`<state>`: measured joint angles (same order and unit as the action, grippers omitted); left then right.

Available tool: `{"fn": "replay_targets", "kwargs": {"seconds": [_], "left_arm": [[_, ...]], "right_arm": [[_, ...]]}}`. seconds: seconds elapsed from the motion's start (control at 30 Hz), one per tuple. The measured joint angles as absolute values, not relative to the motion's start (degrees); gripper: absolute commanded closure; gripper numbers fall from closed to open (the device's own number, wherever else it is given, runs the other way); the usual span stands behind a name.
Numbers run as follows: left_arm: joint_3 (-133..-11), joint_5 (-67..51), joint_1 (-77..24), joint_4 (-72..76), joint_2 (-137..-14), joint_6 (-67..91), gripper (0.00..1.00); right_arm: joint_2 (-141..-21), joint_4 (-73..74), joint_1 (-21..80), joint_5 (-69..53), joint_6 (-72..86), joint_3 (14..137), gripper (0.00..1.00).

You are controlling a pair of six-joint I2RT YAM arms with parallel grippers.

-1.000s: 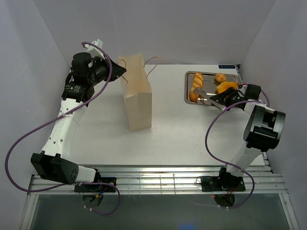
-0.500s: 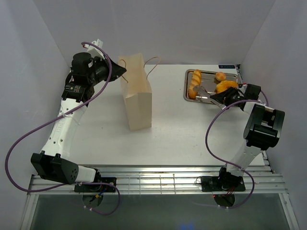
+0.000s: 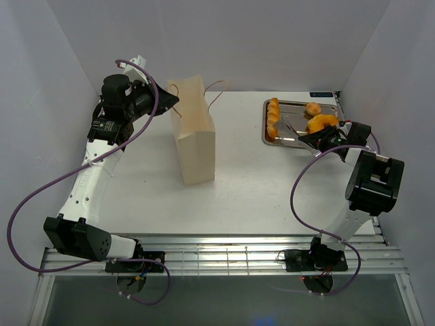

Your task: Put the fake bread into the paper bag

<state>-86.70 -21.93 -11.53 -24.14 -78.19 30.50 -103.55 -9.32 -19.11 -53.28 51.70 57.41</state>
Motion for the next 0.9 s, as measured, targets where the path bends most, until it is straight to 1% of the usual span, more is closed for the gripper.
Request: {"fn": "replay_targets", "kwargs": {"seconds": [0.2, 0.3, 0.4, 0.87, 0.9], "left_arm": [[-86.7, -21.9, -11.5, -24.1, -78.2, 30.5, 1.0], [-86.7, -22.0, -11.5, -24.1, -78.2, 30.5, 1.0], [-86.7, -22.0, -11.5, -24.1, -78.2, 30.6, 1.0], [-86.7, -22.2, -11.5, -24.1, -78.2, 30.9, 1.0], [-86.7, -22.2, -11.5, -24.1, -78.2, 30.9, 1.0]], "right_arm": [[-103.0, -7.5, -19.1, -52.4, 48.8, 57.4, 0.92], [-102.8, -6.4, -19.1, -52.1, 47.1, 57.4, 0.77], [-102.7, -5.7, -19.1, -51.4, 46.1, 57.4, 0.72], [-102.6, -4.0, -19.1, -50.3, 44.6, 57.4, 0.71], [-102.5, -3.9, -19.1, -50.3, 44.6, 57.4, 0.72]]}}
